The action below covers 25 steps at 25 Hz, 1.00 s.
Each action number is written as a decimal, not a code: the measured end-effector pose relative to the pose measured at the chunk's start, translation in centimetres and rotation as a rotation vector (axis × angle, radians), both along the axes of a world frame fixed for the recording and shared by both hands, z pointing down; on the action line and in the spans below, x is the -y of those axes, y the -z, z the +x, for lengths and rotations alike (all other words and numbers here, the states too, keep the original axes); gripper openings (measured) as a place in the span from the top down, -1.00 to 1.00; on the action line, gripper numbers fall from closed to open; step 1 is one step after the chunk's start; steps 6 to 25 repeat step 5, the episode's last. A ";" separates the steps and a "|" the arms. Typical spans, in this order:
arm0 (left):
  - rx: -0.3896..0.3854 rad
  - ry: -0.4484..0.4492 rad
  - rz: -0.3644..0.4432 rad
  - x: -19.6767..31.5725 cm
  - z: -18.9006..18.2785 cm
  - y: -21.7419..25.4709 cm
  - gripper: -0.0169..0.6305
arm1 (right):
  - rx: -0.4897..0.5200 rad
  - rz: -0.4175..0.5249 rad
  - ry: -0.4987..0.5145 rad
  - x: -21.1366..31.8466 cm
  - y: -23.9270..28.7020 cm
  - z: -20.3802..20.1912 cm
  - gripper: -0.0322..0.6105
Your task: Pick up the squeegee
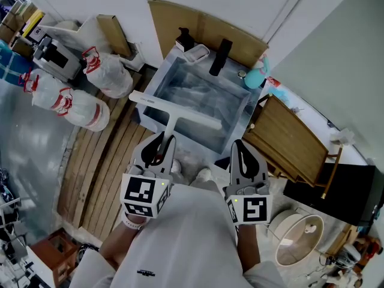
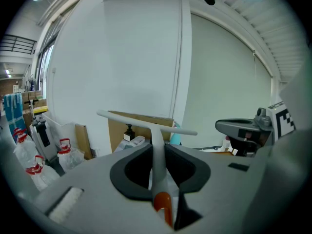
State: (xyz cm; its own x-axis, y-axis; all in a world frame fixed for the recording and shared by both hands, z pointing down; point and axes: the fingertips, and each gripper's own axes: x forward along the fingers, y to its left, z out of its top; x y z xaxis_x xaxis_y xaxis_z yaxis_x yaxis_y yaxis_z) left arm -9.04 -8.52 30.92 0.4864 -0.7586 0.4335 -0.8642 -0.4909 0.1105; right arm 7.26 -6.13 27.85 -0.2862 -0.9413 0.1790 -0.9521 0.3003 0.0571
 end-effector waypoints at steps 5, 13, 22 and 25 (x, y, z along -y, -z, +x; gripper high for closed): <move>-0.002 -0.007 -0.002 0.0 0.0 -0.1 0.71 | 0.000 -0.003 -0.007 0.1 -0.1 -0.1 0.88; -0.002 -0.007 -0.002 0.0 0.0 -0.1 0.71 | 0.000 -0.003 -0.007 0.1 -0.1 -0.1 0.88; -0.002 -0.007 -0.002 0.0 0.0 -0.1 0.71 | 0.000 -0.003 -0.007 0.1 -0.1 -0.1 0.88; -0.002 -0.007 -0.002 0.0 0.0 -0.1 0.71 | 0.000 -0.003 -0.007 0.1 -0.1 -0.1 0.88</move>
